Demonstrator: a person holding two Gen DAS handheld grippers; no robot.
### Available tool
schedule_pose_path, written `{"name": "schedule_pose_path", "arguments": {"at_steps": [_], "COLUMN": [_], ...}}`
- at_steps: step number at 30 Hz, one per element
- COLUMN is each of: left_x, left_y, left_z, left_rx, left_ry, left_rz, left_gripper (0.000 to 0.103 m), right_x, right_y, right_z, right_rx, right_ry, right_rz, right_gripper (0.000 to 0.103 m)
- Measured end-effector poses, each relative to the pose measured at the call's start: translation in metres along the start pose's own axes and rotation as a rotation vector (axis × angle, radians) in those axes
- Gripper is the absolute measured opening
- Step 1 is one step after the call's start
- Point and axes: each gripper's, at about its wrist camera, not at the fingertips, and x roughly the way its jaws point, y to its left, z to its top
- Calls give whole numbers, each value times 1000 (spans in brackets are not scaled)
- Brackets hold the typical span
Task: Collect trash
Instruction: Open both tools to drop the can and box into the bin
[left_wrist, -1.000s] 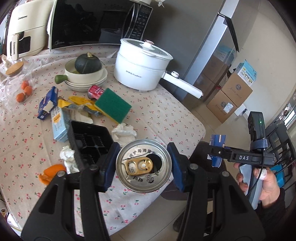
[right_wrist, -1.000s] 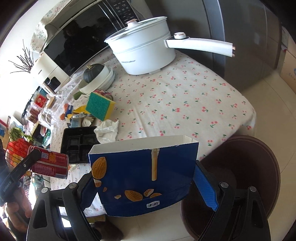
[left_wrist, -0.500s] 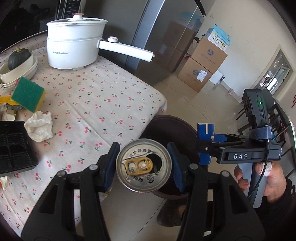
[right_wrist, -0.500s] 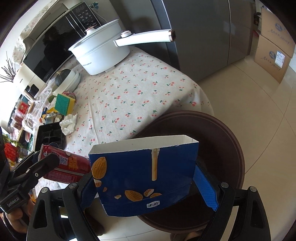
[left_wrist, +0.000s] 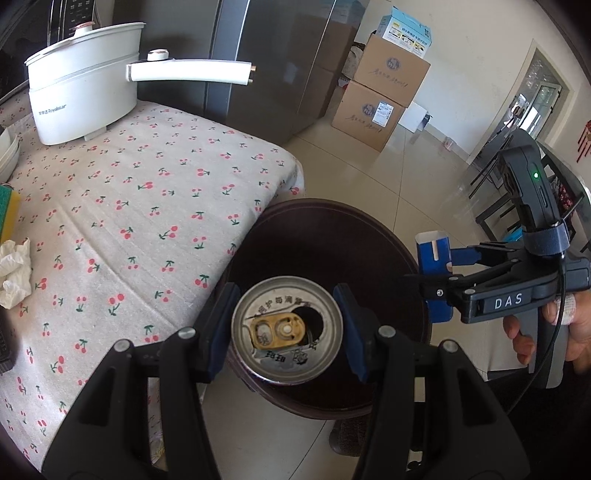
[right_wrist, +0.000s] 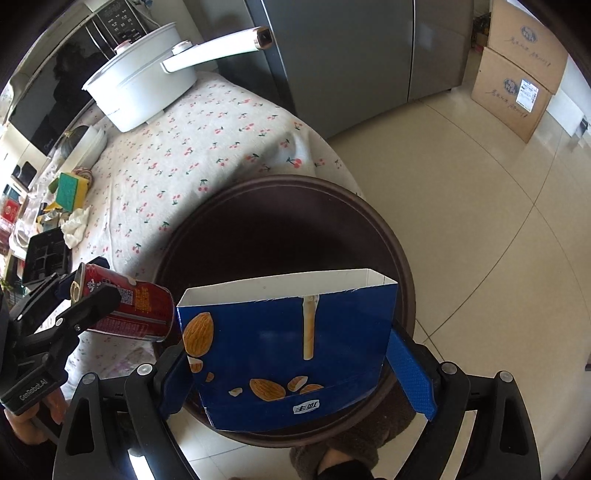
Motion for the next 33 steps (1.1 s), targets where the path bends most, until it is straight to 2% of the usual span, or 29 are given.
{"name": "schedule_pose_path", "arguments": {"at_steps": [6, 7, 9, 15, 20, 25, 28, 33], "left_x": [9, 10, 8, -6, -18, -31, -37, -49], "left_y": [0, 1, 3, 14, 20, 29, 34, 41], "left_z": [-8, -8, -9, -10, -14, -16, -16, -19], "left_rx": [45, 48, 42, 13, 21, 9, -6, -26], "left_ry": [-13, -16, -21, -28, -32, -35, -37, -44], "left_rz": [57, 78, 120, 240, 296, 316, 326, 334], "left_gripper": [55, 59, 78, 98, 100, 102, 102, 102], "right_x": [6, 7, 9, 13, 19, 20, 18, 16], "right_y": [-7, -7, -7, -2, 5, 9, 12, 17], "right_z": [-4, -4, -5, -4, 0, 3, 5, 7], "right_rx": [2, 2, 0, -15, -21, -17, -23, -21], "right_ry": [20, 23, 28, 35, 40, 33, 13, 13], "right_rz": [-19, -21, -28, -49, -58, -81, -121, -127], "right_gripper": [94, 94, 94, 94, 94, 103, 103, 103]}}
